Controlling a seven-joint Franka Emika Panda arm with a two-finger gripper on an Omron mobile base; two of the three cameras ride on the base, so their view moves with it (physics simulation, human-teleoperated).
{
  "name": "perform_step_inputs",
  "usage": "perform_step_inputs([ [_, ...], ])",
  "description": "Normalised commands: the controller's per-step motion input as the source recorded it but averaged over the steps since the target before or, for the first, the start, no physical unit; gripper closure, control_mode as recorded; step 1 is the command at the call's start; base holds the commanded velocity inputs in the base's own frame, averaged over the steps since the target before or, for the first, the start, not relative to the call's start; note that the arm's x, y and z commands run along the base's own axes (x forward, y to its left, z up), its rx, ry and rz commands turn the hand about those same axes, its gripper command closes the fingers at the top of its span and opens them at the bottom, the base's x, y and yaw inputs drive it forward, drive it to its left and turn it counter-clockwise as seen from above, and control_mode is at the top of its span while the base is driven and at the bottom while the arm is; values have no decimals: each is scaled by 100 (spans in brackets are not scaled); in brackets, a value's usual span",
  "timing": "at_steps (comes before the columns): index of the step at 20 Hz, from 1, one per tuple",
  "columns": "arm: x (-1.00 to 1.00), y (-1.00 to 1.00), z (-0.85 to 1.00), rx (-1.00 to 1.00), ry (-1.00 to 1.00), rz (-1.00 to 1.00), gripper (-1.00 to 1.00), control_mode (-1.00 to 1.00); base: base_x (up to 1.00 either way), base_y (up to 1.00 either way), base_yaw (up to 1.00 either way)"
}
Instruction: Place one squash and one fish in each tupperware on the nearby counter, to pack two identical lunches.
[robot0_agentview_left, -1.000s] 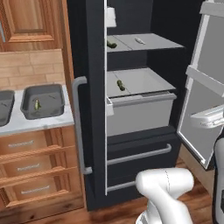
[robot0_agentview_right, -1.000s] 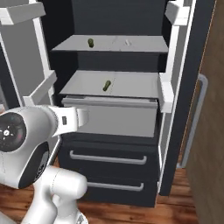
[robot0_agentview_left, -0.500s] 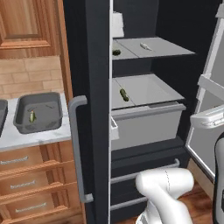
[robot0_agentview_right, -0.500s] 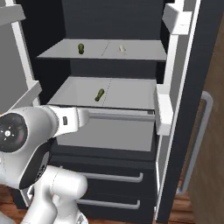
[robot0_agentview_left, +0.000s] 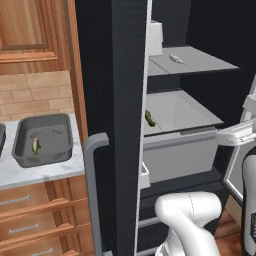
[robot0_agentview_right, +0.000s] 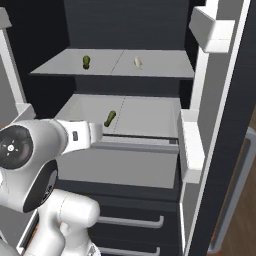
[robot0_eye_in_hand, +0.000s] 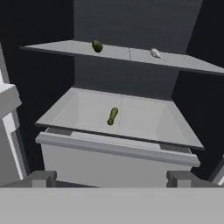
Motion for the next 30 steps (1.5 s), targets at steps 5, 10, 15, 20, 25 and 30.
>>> perform_step_inputs([
  [5, 25, 0, -14, -2, 10, 0, -100, -100, 0, 0, 0],
  [10, 40, 0, -36, 0, 3, 0, -100, -100, 0, 0, 0],
  [15, 47, 0, -49, 0, -2, 0, -100, -100, 0, 0, 0],
  [20, 38, 10, -33, 3, -12, -4, -100, -100, 0, 0, 0],
  [25, 43, 14, 0, 9, -3, -15, -100, -100, 0, 0, 0],
  [30, 54, 15, -3, 2, 0, -17, -100, -100, 0, 0, 0],
])
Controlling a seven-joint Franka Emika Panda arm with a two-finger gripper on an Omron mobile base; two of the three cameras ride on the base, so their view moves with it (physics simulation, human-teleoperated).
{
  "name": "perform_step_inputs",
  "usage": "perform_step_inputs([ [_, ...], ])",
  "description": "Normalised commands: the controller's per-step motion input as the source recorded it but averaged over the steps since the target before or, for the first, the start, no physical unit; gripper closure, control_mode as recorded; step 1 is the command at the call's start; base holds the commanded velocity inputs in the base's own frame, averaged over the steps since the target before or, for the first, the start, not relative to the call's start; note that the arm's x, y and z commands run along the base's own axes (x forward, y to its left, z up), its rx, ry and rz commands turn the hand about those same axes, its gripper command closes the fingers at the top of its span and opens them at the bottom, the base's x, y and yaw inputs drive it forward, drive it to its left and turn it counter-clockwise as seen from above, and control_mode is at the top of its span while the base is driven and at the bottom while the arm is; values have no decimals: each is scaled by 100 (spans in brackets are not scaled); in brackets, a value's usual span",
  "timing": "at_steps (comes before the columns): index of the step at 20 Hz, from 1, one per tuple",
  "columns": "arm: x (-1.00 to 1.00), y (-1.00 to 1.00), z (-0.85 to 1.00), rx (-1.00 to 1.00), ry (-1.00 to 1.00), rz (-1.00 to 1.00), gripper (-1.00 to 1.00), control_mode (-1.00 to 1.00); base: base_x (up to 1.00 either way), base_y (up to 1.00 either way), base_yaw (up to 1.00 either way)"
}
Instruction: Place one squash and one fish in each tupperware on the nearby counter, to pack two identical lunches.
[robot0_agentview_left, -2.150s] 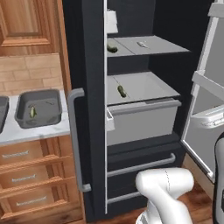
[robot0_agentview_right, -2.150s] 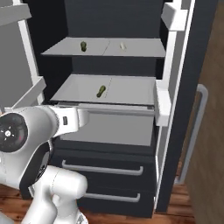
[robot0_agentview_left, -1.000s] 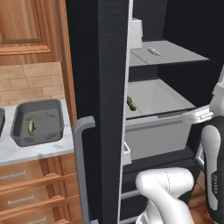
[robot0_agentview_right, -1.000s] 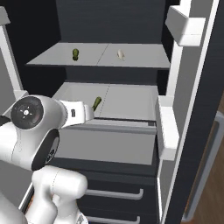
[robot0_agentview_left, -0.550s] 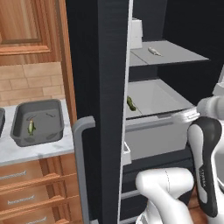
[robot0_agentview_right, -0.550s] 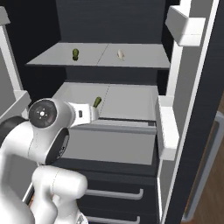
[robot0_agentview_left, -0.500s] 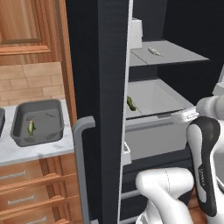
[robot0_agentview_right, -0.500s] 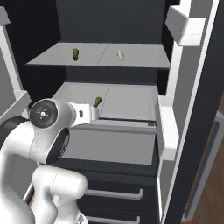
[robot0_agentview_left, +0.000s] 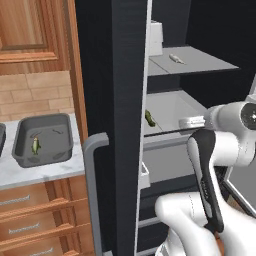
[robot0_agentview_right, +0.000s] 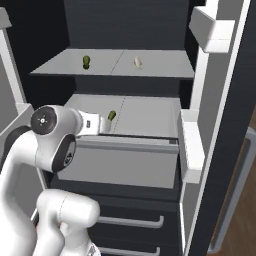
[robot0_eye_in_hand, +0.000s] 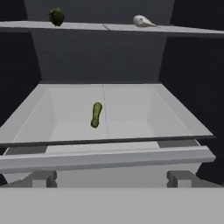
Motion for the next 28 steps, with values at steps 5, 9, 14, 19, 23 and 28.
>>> perform_step_inputs([
  [5, 61, 4, -28, 8, 11, -4, -100, -100, 0, 0, 0],
  [9, 56, 0, -33, 7, 3, 4, -100, -100, 0, 0, 0],
  [14, 51, 0, -33, 2, 1, 15, -100, -100, 0, 0, 0],
  [19, 53, 0, -36, 0, 0, 11, -100, -100, 0, 0, 0],
  [23, 66, 9, -28, 0, 1, 0, -100, -100, 0, 0, 0],
  [28, 64, 16, -19, 0, 2, 0, -100, -100, 0, 0, 0],
])
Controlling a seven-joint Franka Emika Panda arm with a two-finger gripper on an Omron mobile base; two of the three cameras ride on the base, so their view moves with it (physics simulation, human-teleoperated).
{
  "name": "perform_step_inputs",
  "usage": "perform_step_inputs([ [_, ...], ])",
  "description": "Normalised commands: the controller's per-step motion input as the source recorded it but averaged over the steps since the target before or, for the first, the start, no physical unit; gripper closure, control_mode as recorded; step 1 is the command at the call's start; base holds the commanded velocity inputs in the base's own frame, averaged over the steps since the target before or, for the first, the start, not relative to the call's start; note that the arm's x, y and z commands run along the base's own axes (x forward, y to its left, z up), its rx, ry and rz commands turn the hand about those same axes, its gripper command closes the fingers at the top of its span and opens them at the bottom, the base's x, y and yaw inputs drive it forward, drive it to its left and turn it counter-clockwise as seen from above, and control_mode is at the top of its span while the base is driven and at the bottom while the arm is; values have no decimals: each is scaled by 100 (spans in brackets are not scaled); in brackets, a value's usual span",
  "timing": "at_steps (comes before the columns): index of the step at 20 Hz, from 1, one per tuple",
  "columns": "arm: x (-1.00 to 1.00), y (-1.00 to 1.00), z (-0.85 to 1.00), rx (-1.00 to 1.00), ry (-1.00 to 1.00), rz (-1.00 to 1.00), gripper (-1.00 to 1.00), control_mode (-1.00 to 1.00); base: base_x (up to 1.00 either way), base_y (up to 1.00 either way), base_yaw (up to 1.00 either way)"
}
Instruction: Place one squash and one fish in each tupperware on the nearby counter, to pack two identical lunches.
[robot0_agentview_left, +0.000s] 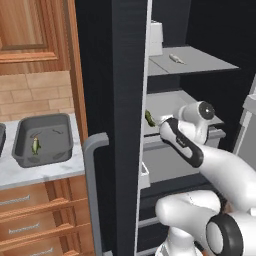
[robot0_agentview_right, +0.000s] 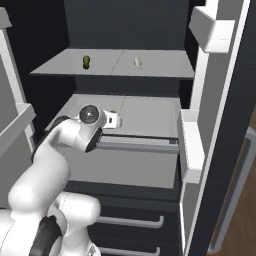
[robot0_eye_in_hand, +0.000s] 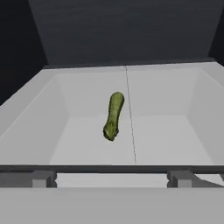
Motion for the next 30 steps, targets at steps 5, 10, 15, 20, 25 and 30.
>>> perform_step_inputs([
  [5, 61, 6, -20, 0, 2, 0, -100, -100, 0, 0, 0],
  [10, 57, 0, -16, 0, 3, 0, -100, -100, 0, 0, 0],
  [15, 57, 0, -15, 0, 8, 0, -100, -100, 0, 0, 0],
  [20, 49, 0, -16, 0, 11, 0, -100, -100, 0, 0, 0],
  [25, 43, 0, -21, 0, 7, 0, -100, -100, 0, 0, 0],
  [30, 37, 5, -28, 0, 0, 0, -100, -100, 0, 0, 0],
])
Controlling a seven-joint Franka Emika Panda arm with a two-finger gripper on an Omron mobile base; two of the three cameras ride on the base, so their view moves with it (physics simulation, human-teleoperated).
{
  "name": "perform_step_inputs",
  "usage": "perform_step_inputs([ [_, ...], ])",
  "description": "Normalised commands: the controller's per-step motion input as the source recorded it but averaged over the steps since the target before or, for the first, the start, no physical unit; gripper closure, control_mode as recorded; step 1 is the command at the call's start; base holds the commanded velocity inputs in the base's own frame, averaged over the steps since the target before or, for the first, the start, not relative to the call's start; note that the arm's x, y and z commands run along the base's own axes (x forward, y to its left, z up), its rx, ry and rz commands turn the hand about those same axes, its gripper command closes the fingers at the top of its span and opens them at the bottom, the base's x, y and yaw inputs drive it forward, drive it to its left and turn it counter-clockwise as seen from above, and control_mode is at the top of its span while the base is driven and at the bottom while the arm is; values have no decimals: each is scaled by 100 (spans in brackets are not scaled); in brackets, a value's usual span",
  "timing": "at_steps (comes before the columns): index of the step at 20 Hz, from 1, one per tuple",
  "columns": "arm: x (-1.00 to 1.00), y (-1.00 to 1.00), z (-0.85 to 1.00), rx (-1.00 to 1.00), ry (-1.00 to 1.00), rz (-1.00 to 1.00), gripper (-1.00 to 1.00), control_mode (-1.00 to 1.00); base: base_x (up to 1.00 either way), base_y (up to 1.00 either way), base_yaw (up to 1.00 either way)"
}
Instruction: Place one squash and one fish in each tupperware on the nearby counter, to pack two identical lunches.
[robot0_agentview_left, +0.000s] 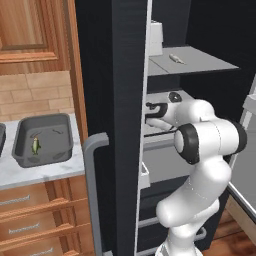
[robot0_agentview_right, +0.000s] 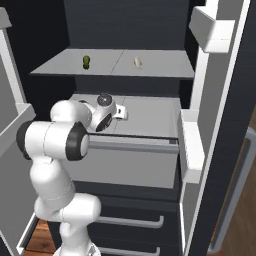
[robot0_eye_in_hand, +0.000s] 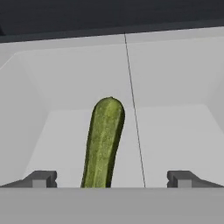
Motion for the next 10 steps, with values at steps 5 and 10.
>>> perform_step_inputs([
  [5, 26, 8, -39, 0, -2, 0, -100, -100, 0, 0, 0],
  [10, 37, 0, -32, 0, 0, 0, -100, -100, 0, 0, 0],
])
